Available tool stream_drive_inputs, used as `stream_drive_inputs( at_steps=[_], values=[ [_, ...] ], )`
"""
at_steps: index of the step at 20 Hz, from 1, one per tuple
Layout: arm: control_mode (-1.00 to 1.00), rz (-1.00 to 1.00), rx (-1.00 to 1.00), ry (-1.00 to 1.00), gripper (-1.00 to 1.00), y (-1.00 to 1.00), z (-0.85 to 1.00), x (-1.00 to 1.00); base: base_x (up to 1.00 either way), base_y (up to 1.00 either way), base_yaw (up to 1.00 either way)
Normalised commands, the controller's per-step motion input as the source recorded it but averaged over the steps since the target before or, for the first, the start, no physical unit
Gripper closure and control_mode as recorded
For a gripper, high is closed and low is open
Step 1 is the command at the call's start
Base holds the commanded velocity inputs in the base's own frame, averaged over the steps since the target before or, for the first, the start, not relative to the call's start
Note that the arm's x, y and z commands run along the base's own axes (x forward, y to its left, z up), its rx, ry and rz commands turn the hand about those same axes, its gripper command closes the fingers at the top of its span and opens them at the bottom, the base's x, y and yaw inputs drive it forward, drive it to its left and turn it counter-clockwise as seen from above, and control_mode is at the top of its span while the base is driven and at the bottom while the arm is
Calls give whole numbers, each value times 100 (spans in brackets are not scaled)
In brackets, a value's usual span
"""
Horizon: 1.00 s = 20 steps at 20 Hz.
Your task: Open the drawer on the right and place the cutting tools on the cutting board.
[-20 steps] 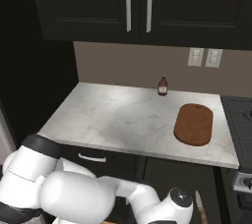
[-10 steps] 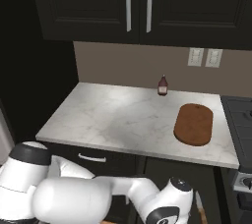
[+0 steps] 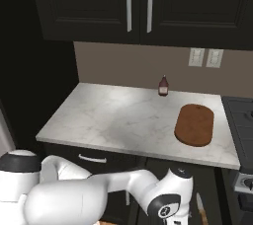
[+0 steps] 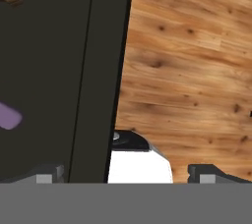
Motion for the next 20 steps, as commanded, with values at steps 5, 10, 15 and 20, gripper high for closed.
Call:
stream_drive_inputs(
  at_steps=[5, 10, 15, 20],
  values=[
    [-100, 1, 0, 0, -100, 0, 44, 0, 0, 0, 0],
    [-100, 5, 0, 0, -100, 0, 54, 0, 0, 0, 0],
    [-100, 11, 0, 1, -100, 0, 34, 0, 0, 0, 0],
    [-100, 15, 0, 0, -100, 0, 19, 0, 0, 0, 0]
  ],
)
